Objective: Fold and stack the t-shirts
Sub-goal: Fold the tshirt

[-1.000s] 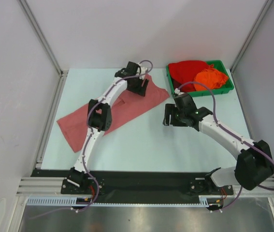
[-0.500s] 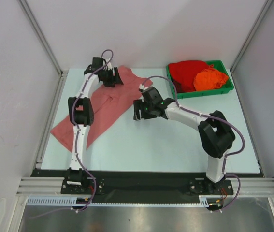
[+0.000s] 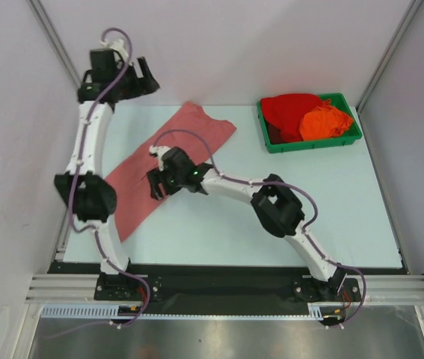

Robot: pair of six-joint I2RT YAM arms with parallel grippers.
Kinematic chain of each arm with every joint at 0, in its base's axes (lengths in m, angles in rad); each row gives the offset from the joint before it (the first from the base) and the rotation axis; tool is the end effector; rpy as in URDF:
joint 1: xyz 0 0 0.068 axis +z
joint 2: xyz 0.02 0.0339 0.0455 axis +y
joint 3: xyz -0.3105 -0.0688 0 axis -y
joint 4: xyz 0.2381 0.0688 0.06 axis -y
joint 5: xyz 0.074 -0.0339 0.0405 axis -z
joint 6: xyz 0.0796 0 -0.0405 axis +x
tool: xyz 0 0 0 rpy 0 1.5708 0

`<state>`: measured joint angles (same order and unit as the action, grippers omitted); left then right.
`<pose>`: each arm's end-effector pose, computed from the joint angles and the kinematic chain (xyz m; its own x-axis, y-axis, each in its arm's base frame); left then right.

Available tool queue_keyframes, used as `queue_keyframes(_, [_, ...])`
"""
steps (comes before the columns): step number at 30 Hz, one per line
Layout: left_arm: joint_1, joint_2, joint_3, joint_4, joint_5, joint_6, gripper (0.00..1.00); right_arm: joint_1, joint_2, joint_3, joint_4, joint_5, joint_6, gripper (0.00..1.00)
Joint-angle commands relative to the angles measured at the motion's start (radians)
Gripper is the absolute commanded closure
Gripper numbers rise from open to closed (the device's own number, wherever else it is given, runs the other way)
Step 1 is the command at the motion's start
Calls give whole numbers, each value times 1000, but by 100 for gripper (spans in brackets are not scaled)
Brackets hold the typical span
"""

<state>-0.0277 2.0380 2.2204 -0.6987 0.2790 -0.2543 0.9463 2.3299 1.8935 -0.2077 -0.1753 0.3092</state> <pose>0.5132 -0.0361 0.4186 -0.5445 -0.2268 -0.8075 0.1333 0.9271 -0.3504 0.3376 0.4922 0.2010 -0.6023 -0.3233 -0.7298 -0.7318 0.5889 0.3431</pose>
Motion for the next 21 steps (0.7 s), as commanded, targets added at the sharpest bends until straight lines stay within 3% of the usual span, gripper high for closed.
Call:
queue_keyframes(1, [12, -240, -102, -25, -190, -2, 10, 87, 57, 157, -27, 83, -146, 24])
queue_keyframes(4, [12, -346, -151, -88, -312, 4, 11, 141, 129, 284, -74, 151, -227, 22])
queue_keyframes(9, [14, -467, -289, -108, -354, 35, 11, 218, 256, 447, -177, 174, -304, 22])
queue_keyframes(21, [25, -656, -649, -18, -465, -5, 10, 298, 324, 461, -243, 227, -398, 29])
